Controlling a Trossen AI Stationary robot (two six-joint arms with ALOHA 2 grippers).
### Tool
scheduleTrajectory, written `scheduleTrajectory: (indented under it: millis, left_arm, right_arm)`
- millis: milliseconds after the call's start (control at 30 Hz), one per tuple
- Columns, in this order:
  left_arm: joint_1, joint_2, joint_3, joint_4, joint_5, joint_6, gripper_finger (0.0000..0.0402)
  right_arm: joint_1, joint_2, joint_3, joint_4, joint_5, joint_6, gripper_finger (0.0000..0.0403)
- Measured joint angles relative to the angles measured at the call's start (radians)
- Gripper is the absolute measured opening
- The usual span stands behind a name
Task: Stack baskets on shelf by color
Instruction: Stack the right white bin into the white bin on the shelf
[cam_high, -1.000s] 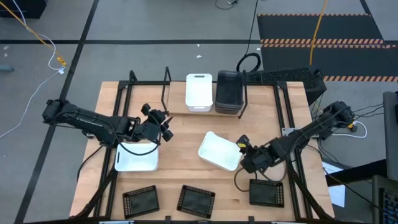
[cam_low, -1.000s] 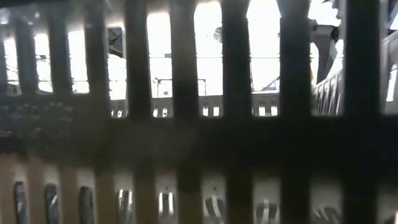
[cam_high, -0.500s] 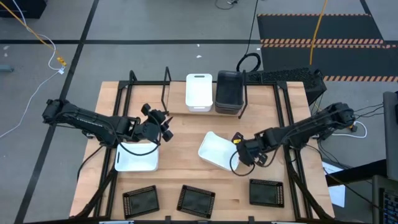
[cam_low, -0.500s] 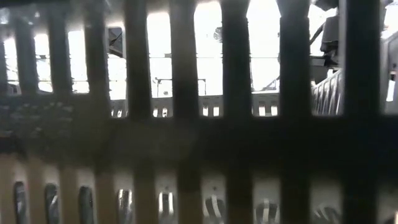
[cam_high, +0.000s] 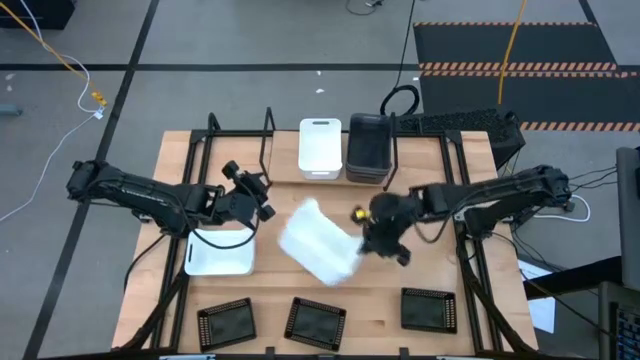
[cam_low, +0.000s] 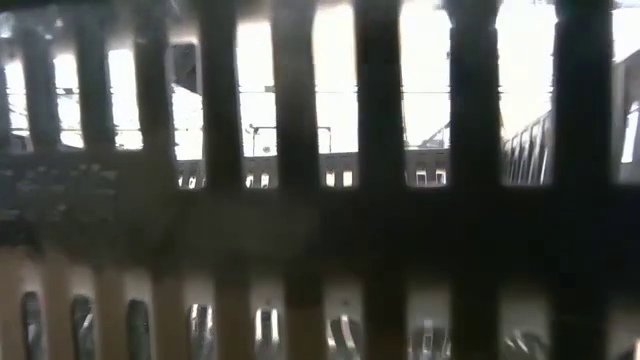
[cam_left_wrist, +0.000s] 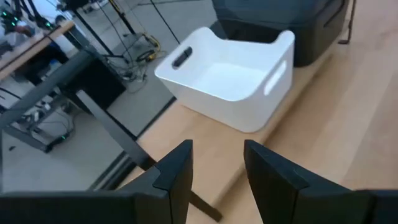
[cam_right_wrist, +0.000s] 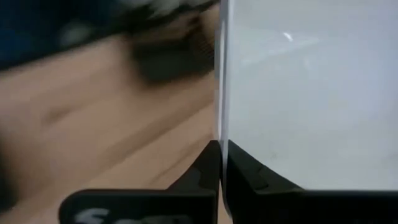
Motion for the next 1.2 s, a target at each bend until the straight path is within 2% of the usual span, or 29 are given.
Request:
scheduleTrajectory:
  millis: [100, 233, 400, 533, 633, 733, 1033, 1200]
  left_arm:
    - [0.013, -0.038, 0.000, -0.003, 0.000, 0.041, 0.0147]
    - [0.020, -0.102, 0.000, -0.047, -0.001, 0.024, 0.0147]
    - [0.020, -0.157, 0.000, -0.161, -0.002, -0.071, 0.0147]
    - [0.020, -0.172, 0.000, -0.248, -0.002, -0.152, 0.0147]
    - [0.020, -0.172, 0.000, -0.296, 0.000, -0.185, 0.0147]
    - [0.020, -0.171, 0.000, -0.321, 0.000, -0.194, 0.0147]
    - [0.020, -0.171, 0.000, -0.384, 0.000, -0.219, 0.0147]
    - [0.020, -0.171, 0.000, -0.385, 0.000, -0.221, 0.0147]
  right_arm:
    - [-0.062, 0.014, 0.117, 0.054, 0.127, 0.133, 0.0002]
    - [-0.177, 0.090, 0.267, 0.013, 0.271, 0.226, 0.0001]
    - [-0.308, 0.277, 0.485, -0.112, 0.425, 0.261, 0.0001]
    - [-0.382, 0.454, 0.656, -0.275, 0.504, 0.272, 0.0001]
    - [-0.412, 0.553, 0.740, -0.404, 0.503, 0.291, 0.0001]
    - [-0.424, 0.598, 0.769, -0.457, 0.502, 0.302, 0.0001]
    - [-0.425, 0.590, 0.772, -0.560, 0.495, 0.332, 0.0000]
    - [-0.432, 0.583, 0.773, -0.582, 0.391, 0.361, 0.0000]
